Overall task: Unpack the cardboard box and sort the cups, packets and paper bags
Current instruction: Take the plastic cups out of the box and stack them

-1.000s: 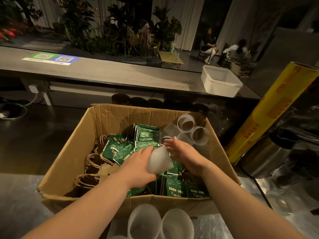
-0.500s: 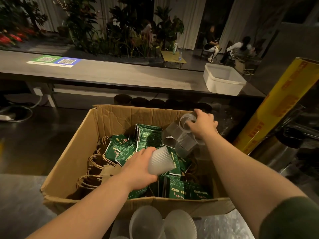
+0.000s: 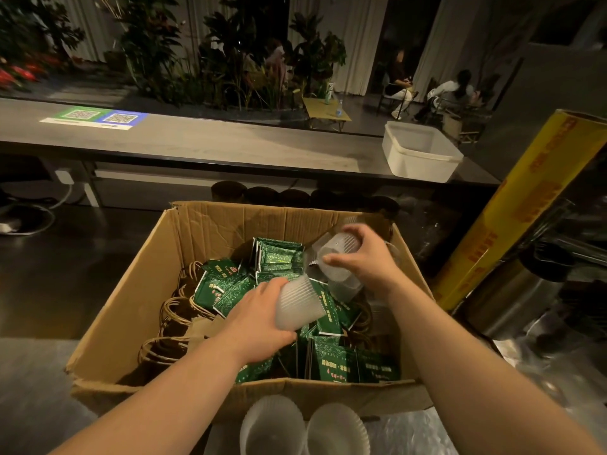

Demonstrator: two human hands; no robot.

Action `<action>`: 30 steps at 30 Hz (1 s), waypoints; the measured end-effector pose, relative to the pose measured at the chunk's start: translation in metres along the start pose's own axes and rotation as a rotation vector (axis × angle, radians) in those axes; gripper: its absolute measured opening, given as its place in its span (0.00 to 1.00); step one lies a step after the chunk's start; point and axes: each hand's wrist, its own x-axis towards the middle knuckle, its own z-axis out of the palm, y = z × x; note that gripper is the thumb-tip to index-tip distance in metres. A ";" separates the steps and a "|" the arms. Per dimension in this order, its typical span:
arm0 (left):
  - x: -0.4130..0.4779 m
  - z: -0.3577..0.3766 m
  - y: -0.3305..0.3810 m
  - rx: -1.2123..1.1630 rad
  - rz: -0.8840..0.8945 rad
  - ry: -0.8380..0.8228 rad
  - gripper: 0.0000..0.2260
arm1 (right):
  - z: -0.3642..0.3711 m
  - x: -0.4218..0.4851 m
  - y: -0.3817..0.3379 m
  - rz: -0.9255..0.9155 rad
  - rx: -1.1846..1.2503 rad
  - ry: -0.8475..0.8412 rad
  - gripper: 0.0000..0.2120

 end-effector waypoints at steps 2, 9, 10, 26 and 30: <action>0.001 0.001 0.000 -0.009 -0.014 0.033 0.38 | 0.009 -0.016 0.003 0.007 0.039 -0.114 0.38; -0.001 -0.001 -0.001 0.006 -0.061 0.019 0.38 | 0.045 -0.029 0.014 0.088 0.306 -0.112 0.11; 0.000 -0.001 -0.001 0.005 -0.063 0.025 0.38 | 0.044 -0.028 0.014 0.130 0.386 -0.125 0.09; 0.002 0.000 -0.003 0.003 -0.066 0.025 0.39 | 0.049 -0.038 0.013 0.015 0.112 -0.397 0.27; 0.001 0.001 -0.004 0.029 -0.056 0.006 0.38 | 0.015 -0.001 0.028 0.082 -0.179 0.288 0.17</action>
